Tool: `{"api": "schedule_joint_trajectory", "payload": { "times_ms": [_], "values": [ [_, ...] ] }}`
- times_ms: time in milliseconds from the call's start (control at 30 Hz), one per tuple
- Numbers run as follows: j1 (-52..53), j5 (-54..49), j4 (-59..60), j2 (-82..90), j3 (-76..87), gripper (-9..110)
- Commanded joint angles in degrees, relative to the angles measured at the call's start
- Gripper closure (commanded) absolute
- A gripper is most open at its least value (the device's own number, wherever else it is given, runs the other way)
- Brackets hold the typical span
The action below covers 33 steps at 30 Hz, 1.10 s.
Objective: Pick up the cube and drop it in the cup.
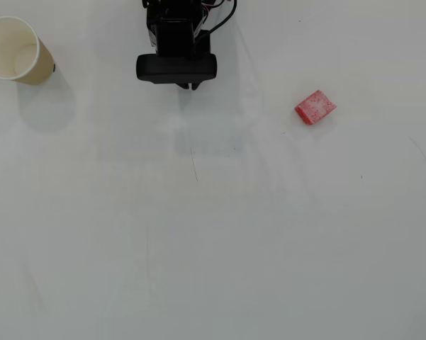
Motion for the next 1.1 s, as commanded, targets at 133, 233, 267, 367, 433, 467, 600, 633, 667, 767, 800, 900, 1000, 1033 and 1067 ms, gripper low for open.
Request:
{"api": "schedule_joint_trajectory", "payload": {
  "times_ms": [133, 233, 267, 367, 433, 467, 600, 633, 667, 767, 800, 900, 1000, 1033, 1067],
  "values": [
    [-0.4, -0.1, 0.4, 2.5, 2.0, 101],
    [-0.4, -0.1, 0.4, 2.5, 2.0, 101],
    [-0.4, -0.1, 0.4, 2.5, 2.0, 101],
    [-0.4, -0.1, 0.4, 2.5, 2.0, 101],
    [-0.4, -0.1, 0.4, 2.5, 2.0, 101],
    [-0.4, -0.3, 0.2, 2.5, 2.0, 101],
    [-0.1, -0.4, -4.0, 2.5, 2.0, 101],
    [0.0, -0.4, -6.2, 2.5, 2.0, 101],
    [0.1, -0.4, -8.6, 2.5, 2.0, 101],
    [0.2, -0.4, -16.1, 2.5, 2.0, 101],
    [0.2, -0.4, -18.5, 2.5, 2.0, 101],
    [0.2, -0.4, -24.7, 2.5, 2.0, 101],
    [0.2, -0.4, -29.4, 2.5, 2.0, 101],
    [0.2, -0.4, -30.6, 2.5, 2.0, 101],
    [0.3, -0.4, -31.7, 2.5, 2.0, 101]
  ]
}}
